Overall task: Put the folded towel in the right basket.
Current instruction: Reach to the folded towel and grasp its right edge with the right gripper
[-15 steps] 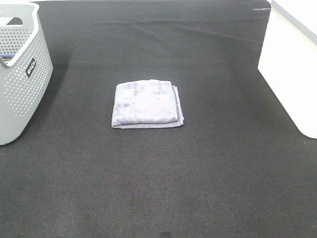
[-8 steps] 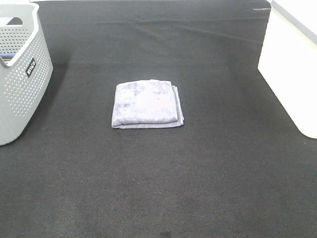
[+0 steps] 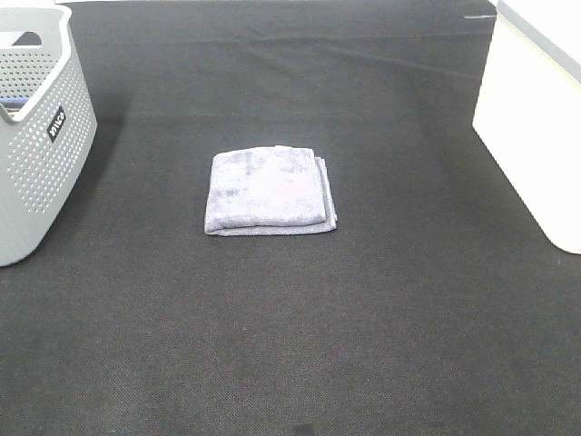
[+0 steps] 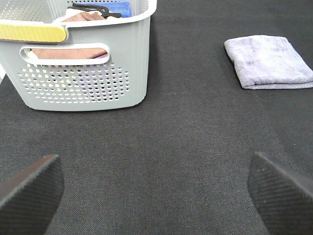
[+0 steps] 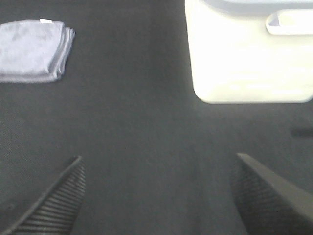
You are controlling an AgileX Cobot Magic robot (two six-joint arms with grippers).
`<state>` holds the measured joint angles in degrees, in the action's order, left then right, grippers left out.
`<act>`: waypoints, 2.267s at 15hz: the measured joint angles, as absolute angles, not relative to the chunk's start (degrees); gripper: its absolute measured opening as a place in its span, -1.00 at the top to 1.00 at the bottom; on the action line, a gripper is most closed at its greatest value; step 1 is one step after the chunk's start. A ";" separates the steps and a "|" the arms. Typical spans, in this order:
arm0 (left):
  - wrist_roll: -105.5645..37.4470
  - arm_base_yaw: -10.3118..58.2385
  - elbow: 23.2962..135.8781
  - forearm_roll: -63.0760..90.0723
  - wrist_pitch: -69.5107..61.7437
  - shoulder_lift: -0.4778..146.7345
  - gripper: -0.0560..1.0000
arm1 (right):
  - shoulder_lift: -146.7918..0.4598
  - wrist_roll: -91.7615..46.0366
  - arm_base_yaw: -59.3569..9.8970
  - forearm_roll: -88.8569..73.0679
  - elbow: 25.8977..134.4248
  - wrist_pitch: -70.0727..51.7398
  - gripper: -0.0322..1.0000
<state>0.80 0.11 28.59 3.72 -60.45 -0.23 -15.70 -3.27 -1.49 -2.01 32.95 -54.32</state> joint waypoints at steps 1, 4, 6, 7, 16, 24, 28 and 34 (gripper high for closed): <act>0.80 0.11 28.59 3.72 -60.45 -0.23 -0.94 | -20.86 -3.27 -1.49 -3.38 35.18 -52.20 -0.56; 0.80 0.11 28.59 3.72 -60.45 -0.23 -0.94 | -38.50 -4.53 -1.49 -9.45 44.63 -49.27 -0.56; 0.80 0.11 28.59 3.72 -60.45 -0.23 -0.94 | -48.76 -7.22 -1.49 -13.24 51.62 -49.45 -0.56; 0.80 0.11 28.59 3.72 -60.45 -0.23 -0.94 | -53.51 -8.02 -1.49 -14.73 55.41 -50.19 -0.56; 0.80 0.11 28.59 3.72 -60.45 -0.23 -0.94 | -91.90 -8.54 -13.24 -13.18 89.73 -55.41 -0.55; 0.80 0.11 28.59 3.72 -60.45 -0.23 -0.94 | -122.84 -8.37 -15.76 -19.65 112.70 -67.72 -0.55; 0.80 0.11 28.59 3.72 -60.45 -0.23 -0.94 | -132.98 -8.82 -15.76 -23.66 119.92 -69.44 -0.55; 0.80 0.11 28.59 3.72 -60.45 -0.23 -0.94 | -141.75 -14.21 -15.70 -30.19 121.47 -69.67 -0.55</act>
<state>0.80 0.11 28.59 3.72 -60.45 -0.23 -141.75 -14.21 -15.70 -30.19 121.47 -69.67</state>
